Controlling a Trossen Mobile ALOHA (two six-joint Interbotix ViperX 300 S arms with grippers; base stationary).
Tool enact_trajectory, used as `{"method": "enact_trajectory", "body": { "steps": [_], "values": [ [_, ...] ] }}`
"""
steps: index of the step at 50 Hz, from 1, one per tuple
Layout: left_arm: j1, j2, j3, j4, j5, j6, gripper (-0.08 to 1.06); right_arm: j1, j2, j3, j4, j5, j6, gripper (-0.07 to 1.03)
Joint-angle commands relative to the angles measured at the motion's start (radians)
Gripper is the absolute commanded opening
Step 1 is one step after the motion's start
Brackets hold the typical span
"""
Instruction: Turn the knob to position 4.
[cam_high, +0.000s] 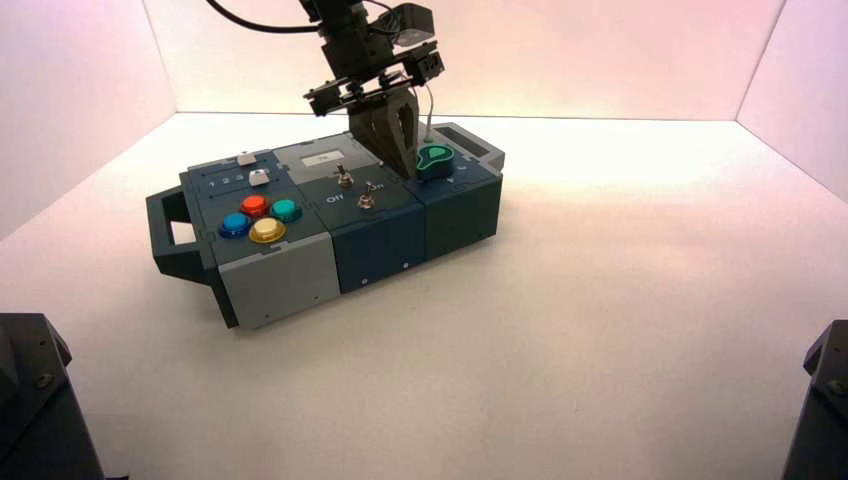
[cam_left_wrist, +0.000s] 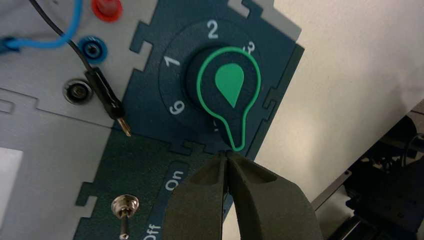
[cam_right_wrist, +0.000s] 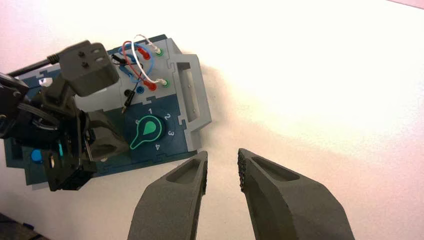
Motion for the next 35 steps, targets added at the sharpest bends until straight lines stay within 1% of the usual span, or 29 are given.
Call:
{"method": "enact_trajectory", "body": {
  "steps": [1,12,21,35],
  "values": [
    [-0.006,-0.043,-0.011,-0.005,-0.006,0.008,-0.03,-0.005,-0.028,-0.034,0.003,-0.005,0.009,0.35],
    [-0.014,-0.038,-0.044,-0.012,0.003,0.006,-0.03,-0.005,-0.028,-0.028,0.003,-0.005,0.011,0.35],
    [-0.048,-0.032,-0.058,-0.015,0.003,0.000,-0.03,-0.005,-0.028,-0.031,0.003,-0.005,0.009,0.35],
    [-0.049,-0.020,-0.064,-0.015,0.003,-0.003,-0.03,-0.005,-0.026,-0.031,0.000,-0.005,0.009,0.35]
  ]
}}
